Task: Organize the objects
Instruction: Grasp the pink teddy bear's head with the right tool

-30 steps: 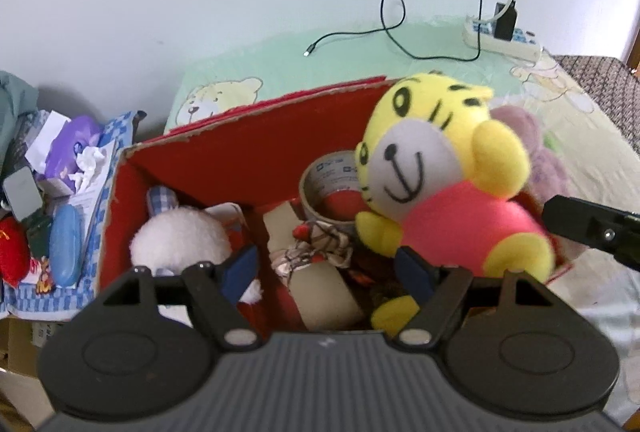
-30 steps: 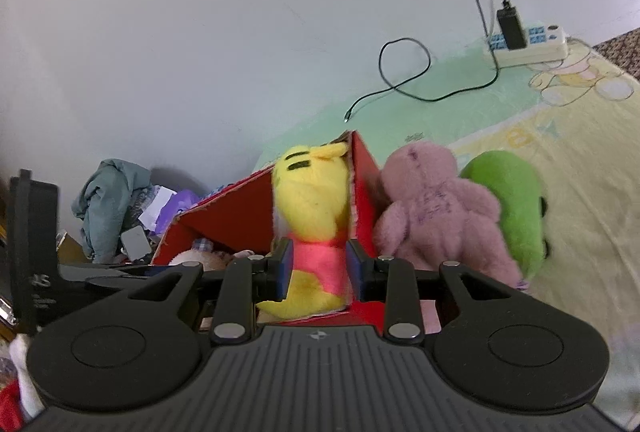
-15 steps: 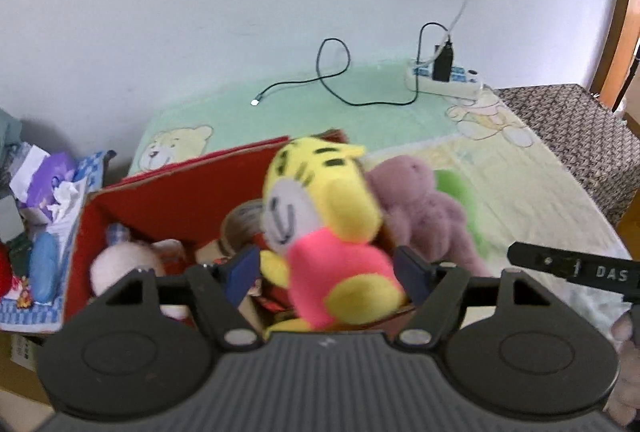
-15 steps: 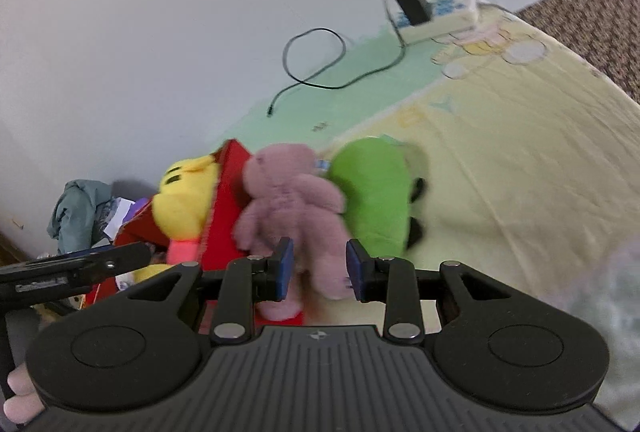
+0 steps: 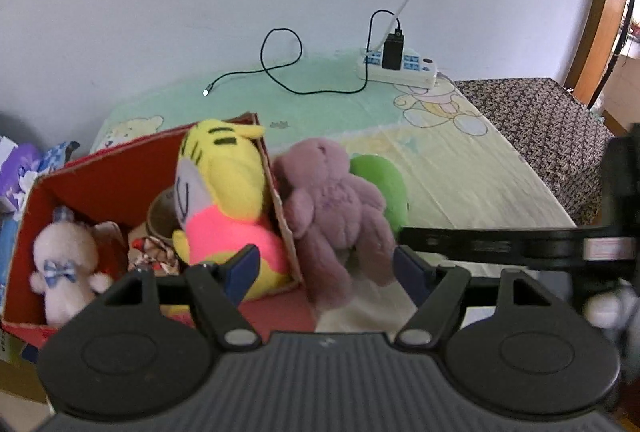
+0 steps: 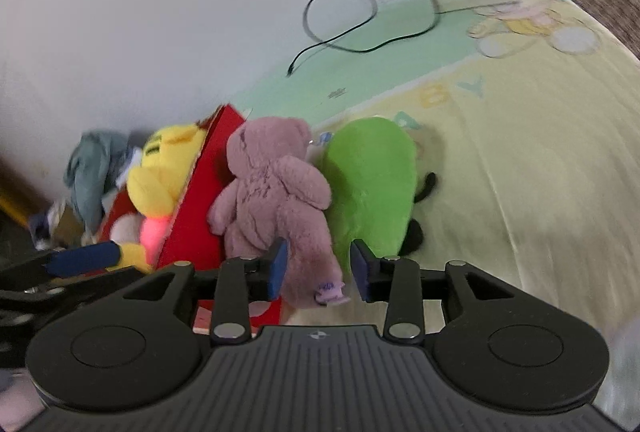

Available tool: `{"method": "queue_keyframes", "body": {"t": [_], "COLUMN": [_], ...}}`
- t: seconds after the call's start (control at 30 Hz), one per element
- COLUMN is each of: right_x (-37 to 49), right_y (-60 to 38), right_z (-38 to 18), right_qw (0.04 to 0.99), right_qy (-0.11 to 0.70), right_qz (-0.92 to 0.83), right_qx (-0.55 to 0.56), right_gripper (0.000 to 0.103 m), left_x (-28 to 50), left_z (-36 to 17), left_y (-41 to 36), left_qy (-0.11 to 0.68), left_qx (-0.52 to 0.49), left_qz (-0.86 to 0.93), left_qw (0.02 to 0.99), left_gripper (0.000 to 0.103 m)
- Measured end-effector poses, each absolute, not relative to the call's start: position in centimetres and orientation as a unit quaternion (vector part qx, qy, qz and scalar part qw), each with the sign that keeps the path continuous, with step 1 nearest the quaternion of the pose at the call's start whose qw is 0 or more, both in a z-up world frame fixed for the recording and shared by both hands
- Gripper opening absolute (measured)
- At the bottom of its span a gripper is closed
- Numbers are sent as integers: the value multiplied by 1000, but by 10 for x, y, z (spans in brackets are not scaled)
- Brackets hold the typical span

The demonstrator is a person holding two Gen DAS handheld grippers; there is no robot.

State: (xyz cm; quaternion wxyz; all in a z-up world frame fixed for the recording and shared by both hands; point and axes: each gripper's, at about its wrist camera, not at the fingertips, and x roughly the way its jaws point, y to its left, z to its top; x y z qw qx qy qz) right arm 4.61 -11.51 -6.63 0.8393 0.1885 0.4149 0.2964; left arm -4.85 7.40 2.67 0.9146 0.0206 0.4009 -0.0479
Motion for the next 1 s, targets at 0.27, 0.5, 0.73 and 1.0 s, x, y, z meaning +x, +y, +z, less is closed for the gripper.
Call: {"method": "queue_keyframes", "body": {"t": [0.27,0.5,0.73,1.0], "right_x": [65,70,63,29], "right_y": [-96,-89,-120,-149], "right_z": [-76,-81,-79,-85], "right_qw": [836,819,792,769], "right_qy": [406,420,439,477], "right_qz": [333,359,374,383], "right_qx": [157,157,199,185], "right_gripper": [48,34,23,22], "left_x": [-59,-58,-61,-71], "left_z": [12,5,1,-16], "left_y": [77,79,73,72], "left_qy": [428,439,445,471], "left_qx": [-6,-19,-13,-26], "left_qz": [-15,-5,-32,-84], "left_qw": [903,898,895,878], "left_gripper": [76,76,76,76]}}
